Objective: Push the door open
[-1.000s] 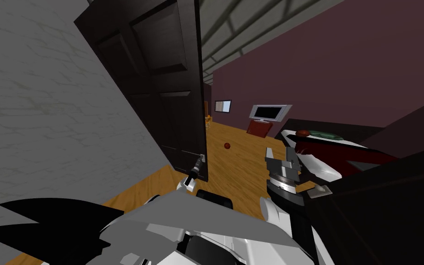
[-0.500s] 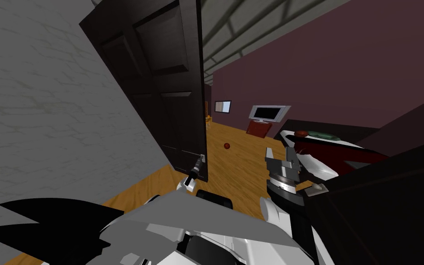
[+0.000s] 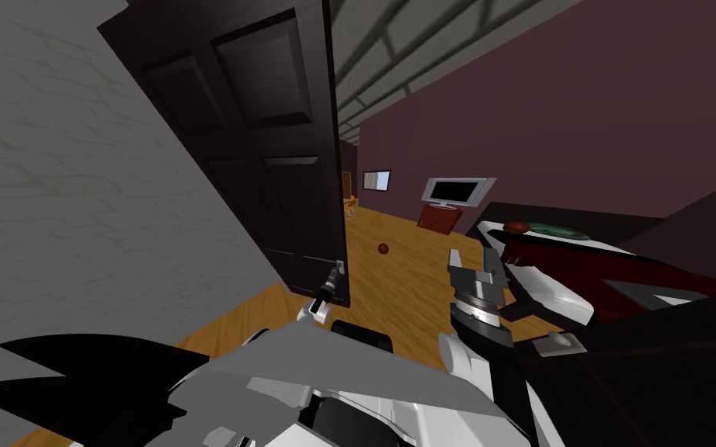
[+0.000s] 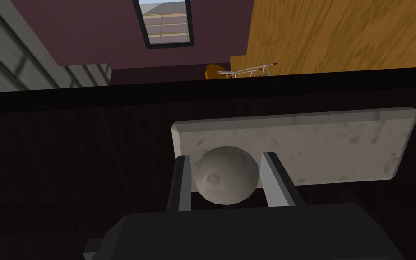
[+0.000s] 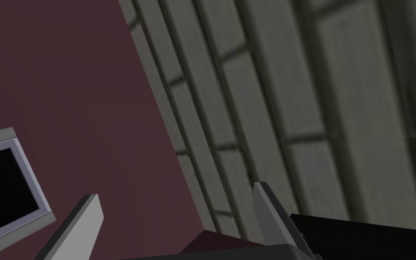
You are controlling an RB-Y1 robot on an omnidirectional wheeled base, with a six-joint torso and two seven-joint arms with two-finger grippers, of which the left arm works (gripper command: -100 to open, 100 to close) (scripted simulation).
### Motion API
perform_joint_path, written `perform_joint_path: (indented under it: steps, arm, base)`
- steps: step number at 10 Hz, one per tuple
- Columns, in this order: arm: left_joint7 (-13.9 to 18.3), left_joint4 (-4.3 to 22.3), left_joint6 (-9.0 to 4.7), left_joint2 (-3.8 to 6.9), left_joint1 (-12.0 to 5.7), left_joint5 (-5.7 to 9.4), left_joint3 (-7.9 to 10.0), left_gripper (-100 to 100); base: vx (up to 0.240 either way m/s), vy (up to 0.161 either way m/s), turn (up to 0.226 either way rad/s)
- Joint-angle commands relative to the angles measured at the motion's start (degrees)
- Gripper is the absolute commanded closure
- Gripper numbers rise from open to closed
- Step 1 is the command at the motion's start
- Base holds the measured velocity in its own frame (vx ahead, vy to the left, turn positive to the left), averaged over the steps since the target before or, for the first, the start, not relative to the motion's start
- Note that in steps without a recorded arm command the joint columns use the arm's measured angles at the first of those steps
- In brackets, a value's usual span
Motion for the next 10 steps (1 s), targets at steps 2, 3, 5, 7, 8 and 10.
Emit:
perform_joint_path:
  steps: [2,3,5,7,8,10]
  arm:
    - [-0.65,-0.30,-0.06,0.79,-0.16,0.93,1.89,100]
    - [-0.85,-0.21,-0.03,0.90,-0.21,1.23,2.47,100]
    - [-1.30,-0.02,0.04,1.10,-0.31,1.90,3.76,100]
    - [-1.77,0.18,0.12,1.27,-0.42,2.60,5.12,100]
    - [-2.01,0.28,0.15,1.35,-0.47,2.97,5.81,100]
    - [-2.26,0.38,0.19,1.41,-0.53,3.33,6.52,100]
  base:
    - [0.180,-0.052,0.052]
    - [0.170,-0.066,0.036]
    - [0.210,-0.092,0.064]
    - [0.212,-0.062,0.064]
    - [0.194,-0.060,0.041]
    - [0.176,-0.072,0.065]
